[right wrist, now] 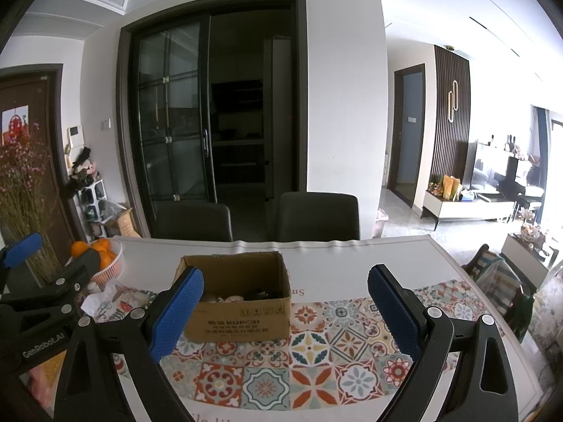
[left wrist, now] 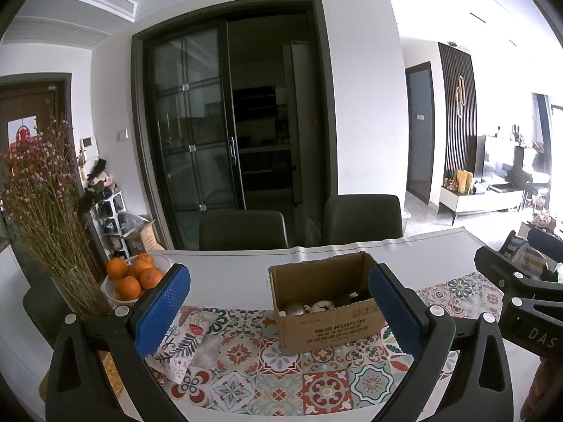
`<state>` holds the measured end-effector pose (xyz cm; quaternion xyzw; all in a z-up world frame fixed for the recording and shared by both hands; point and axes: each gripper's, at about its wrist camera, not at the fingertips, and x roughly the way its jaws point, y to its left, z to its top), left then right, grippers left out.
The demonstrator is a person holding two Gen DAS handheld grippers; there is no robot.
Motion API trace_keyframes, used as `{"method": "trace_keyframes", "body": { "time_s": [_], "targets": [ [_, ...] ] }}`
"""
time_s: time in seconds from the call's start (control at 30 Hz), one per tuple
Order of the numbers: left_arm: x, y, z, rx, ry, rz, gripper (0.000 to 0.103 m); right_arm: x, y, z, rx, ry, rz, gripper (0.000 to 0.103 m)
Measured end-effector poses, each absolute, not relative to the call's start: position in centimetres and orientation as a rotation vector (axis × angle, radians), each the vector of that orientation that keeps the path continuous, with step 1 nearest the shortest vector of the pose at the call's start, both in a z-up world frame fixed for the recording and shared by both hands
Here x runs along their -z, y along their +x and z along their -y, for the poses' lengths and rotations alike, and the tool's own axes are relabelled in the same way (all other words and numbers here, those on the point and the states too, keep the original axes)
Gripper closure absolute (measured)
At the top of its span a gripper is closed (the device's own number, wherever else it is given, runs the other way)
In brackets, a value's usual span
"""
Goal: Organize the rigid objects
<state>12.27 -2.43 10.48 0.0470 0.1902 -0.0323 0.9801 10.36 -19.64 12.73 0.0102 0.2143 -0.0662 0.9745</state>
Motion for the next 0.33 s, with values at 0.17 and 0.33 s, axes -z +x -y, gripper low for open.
{"method": "trace_keyframes", "body": {
  "time_s": [0.17,0.33],
  "targets": [
    [-10.46,12.33,2.41,0.066,0.095,-0.384,0.0,-12.79,10.4,19.61,0.134,0.021,-0.432,0.007],
    [-10.53,12.3,2.48,0.066,0.095,-0.383,0.0,-12.82,10.35,19.5,0.131,0.021,-0.433,0.007]
  ]
}}
